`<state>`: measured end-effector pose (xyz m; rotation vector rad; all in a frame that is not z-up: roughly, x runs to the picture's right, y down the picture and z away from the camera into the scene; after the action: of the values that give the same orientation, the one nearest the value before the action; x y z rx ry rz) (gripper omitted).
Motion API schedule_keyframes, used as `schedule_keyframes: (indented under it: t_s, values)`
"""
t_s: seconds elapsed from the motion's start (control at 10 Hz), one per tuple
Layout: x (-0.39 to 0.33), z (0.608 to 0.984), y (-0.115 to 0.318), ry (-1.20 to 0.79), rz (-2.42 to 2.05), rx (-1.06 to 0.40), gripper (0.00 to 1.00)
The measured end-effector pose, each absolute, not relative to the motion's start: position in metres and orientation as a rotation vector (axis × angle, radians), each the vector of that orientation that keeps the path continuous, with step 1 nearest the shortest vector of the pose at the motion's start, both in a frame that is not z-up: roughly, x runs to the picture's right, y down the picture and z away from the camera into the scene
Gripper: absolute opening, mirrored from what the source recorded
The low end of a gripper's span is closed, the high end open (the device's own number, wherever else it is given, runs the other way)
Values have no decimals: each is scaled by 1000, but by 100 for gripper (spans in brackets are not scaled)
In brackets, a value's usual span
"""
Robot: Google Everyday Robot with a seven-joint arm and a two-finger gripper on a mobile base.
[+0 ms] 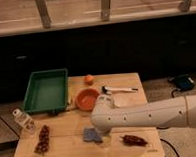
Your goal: Wipe tray with sponge
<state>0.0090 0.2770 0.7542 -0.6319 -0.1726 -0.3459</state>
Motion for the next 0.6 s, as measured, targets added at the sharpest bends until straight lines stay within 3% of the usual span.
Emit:
schedule_keyframes:
  t_s: [0.2,0.4,0.6]
  values:
    - [5,757,280,-180,-352,-630,78]
    - [-3,758,280,-185,-364,-624,64]
    - [-5,761,280,-186,-371,-621,60]
